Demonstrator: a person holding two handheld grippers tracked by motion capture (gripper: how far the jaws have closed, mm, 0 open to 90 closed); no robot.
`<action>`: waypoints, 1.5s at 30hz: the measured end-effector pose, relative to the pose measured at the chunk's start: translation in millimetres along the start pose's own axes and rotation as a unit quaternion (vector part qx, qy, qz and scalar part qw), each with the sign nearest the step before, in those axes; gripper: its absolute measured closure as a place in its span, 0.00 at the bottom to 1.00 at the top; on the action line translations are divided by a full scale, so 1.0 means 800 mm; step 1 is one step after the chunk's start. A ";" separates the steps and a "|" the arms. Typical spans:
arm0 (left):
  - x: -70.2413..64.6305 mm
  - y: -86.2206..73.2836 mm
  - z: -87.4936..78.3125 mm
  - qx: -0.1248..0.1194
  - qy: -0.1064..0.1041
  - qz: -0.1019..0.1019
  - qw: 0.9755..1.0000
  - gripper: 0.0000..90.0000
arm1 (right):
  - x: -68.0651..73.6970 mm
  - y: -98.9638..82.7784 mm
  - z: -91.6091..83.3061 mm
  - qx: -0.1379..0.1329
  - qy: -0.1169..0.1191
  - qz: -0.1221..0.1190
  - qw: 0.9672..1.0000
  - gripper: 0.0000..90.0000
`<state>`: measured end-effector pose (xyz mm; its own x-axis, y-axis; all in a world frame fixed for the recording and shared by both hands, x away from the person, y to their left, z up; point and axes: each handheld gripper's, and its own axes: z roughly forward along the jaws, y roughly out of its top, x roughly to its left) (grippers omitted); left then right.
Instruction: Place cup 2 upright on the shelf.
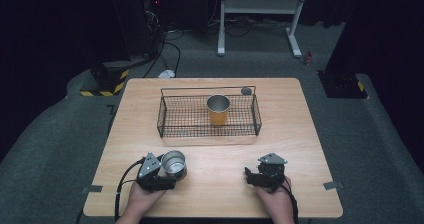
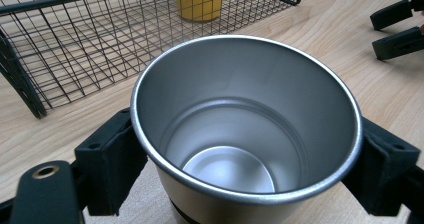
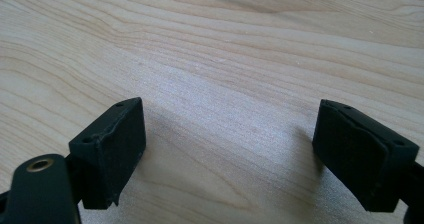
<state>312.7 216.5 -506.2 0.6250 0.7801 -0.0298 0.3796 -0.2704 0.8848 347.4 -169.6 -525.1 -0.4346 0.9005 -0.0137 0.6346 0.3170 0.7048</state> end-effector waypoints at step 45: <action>0.006 0.023 -0.020 -0.023 0.024 -0.030 0.999 0.21 | -0.006 0.001 0.001 0.003 0.019 -0.016 1.000 0.14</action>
<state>311.9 224.2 -482.9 0.5678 0.8208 -0.0625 0.3830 -0.1963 0.9026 350.2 -173.5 -524.9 -0.4785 0.8780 -0.0090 0.6239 0.3472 0.7001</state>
